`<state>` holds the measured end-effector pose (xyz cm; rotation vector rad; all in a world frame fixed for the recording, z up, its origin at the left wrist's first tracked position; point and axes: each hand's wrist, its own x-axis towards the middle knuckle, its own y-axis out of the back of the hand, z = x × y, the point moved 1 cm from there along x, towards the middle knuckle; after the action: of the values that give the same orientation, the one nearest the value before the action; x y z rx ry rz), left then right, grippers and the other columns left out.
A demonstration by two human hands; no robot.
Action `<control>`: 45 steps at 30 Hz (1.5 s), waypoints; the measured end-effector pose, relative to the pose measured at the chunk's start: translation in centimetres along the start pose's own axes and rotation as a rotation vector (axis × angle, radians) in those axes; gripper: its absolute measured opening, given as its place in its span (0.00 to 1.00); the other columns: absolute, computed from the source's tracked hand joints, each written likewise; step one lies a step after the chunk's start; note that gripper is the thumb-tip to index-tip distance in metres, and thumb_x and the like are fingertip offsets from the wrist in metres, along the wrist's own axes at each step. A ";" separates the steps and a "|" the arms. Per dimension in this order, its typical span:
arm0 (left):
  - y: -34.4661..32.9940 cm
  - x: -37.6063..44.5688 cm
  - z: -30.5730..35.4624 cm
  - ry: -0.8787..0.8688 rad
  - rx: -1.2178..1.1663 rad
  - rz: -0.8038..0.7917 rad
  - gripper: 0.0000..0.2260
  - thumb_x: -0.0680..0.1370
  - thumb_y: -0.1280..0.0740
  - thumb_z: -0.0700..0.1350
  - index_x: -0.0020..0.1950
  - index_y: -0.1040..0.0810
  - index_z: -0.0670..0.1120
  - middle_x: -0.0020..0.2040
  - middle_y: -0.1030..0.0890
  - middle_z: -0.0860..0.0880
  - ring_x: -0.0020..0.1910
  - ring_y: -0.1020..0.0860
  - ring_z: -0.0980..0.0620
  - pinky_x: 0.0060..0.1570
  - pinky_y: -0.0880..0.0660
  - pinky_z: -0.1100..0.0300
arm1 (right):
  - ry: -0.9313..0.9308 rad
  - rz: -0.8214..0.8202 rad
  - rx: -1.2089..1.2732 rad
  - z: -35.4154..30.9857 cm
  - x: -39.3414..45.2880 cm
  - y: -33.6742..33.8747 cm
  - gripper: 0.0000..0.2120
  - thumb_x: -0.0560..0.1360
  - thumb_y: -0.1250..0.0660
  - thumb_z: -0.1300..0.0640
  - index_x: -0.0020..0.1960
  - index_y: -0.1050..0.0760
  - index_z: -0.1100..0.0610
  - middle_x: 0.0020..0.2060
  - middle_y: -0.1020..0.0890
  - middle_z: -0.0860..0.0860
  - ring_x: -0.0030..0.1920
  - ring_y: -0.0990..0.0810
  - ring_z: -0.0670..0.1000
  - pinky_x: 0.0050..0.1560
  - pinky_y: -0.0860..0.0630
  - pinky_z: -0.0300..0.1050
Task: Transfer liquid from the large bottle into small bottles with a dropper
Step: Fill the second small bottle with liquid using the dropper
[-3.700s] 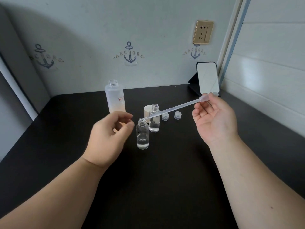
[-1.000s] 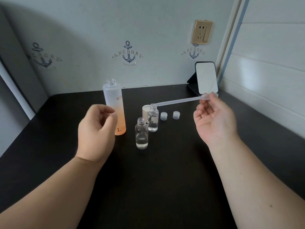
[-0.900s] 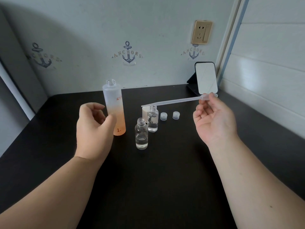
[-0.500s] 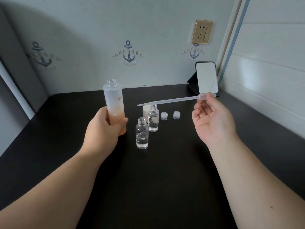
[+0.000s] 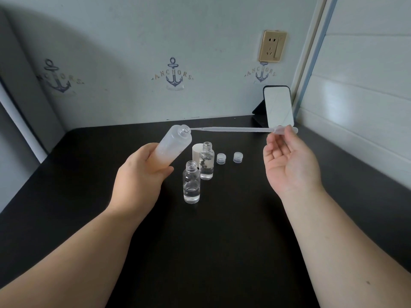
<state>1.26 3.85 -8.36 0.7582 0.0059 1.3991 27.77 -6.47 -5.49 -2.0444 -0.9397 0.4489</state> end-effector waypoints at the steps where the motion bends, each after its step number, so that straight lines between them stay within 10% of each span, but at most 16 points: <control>1: 0.0 0.0 0.0 -0.007 0.004 0.000 0.18 0.74 0.26 0.47 0.54 0.27 0.68 0.50 0.24 0.71 0.50 0.27 0.71 0.42 0.32 0.65 | 0.002 0.003 -0.006 0.0 -0.1 0.0 0.12 0.78 0.29 0.58 0.36 0.14 0.58 0.40 0.14 0.51 0.40 0.16 0.48 0.41 0.22 0.38; 45: -0.6 0.1 -0.2 -0.154 0.224 0.011 0.24 0.72 0.22 0.40 0.67 0.20 0.52 0.59 0.20 0.55 0.61 0.25 0.50 0.62 0.30 0.57 | -0.001 -0.409 -0.657 3.1 -2.0 -1.5 0.08 0.72 0.26 0.57 0.50 0.14 0.57 0.43 0.13 0.54 0.42 0.15 0.51 0.45 0.21 0.40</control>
<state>1.69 4.07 -8.76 1.0519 0.0386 1.3614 23.88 -5.70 -6.16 -2.3180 -1.6180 -0.1025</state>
